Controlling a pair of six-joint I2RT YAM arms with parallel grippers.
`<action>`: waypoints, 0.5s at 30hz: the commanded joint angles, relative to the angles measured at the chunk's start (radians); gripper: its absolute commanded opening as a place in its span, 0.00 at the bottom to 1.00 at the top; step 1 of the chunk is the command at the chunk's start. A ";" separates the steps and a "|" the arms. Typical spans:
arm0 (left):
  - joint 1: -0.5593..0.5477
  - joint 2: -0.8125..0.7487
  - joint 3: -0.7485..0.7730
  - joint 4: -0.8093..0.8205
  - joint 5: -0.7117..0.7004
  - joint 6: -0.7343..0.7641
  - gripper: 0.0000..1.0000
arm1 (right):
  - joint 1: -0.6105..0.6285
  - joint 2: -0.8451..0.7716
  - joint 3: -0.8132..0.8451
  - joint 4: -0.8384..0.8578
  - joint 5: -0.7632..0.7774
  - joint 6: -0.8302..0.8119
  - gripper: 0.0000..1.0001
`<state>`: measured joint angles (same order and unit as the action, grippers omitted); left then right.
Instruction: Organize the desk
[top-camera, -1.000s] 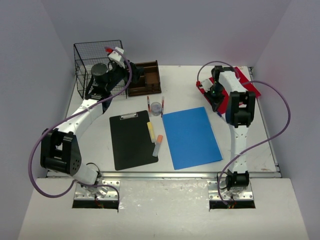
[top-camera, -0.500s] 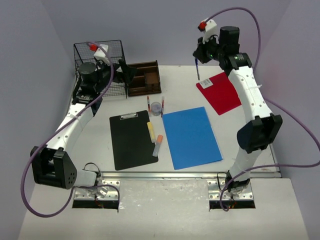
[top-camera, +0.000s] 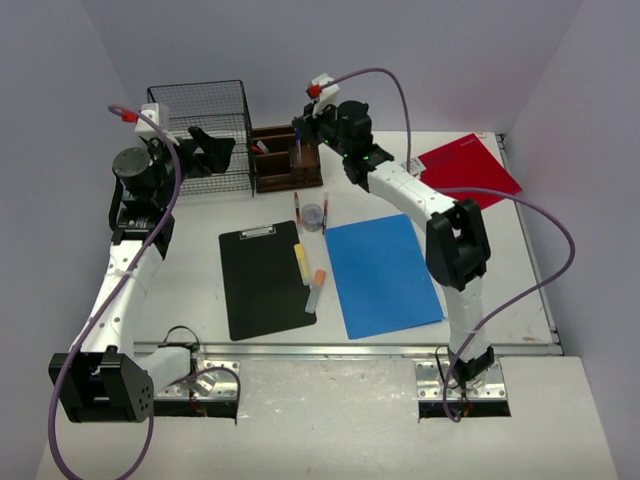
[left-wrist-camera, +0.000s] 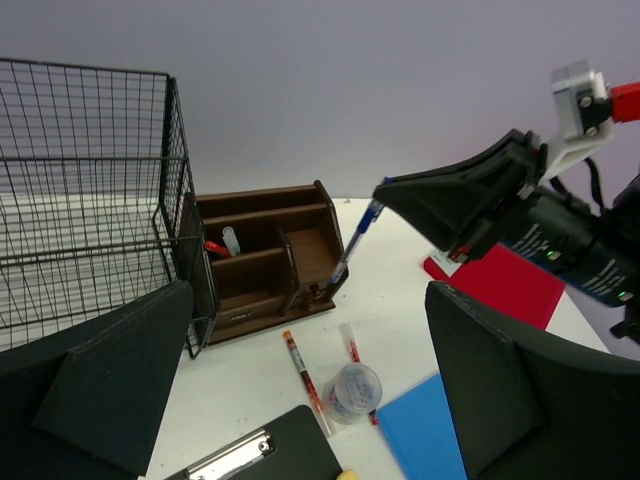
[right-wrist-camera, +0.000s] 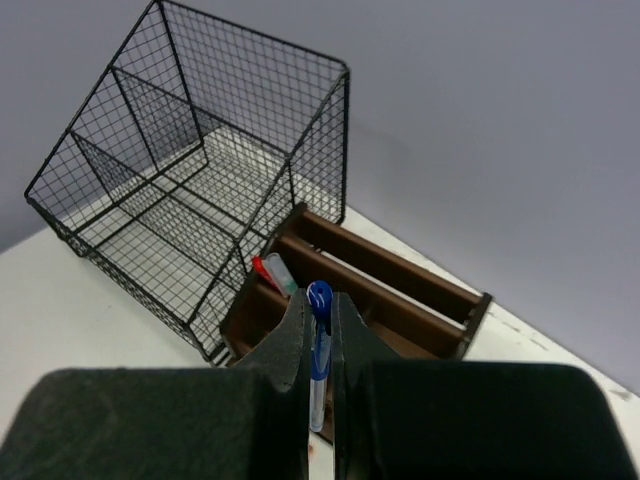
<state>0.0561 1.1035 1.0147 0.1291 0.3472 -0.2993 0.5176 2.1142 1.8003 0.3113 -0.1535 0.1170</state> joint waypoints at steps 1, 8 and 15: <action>0.019 -0.029 -0.027 0.023 -0.007 -0.046 1.00 | 0.051 0.043 0.080 0.293 0.100 -0.022 0.00; 0.027 -0.056 -0.077 0.046 0.001 -0.045 1.00 | 0.076 0.161 0.135 0.414 0.152 -0.063 0.00; 0.036 -0.054 -0.107 0.070 0.010 -0.049 1.00 | 0.081 0.234 0.161 0.482 0.169 -0.089 0.00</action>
<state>0.0738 1.0702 0.9146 0.1417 0.3473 -0.3286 0.5980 2.3184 1.9064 0.6650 -0.0223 0.0586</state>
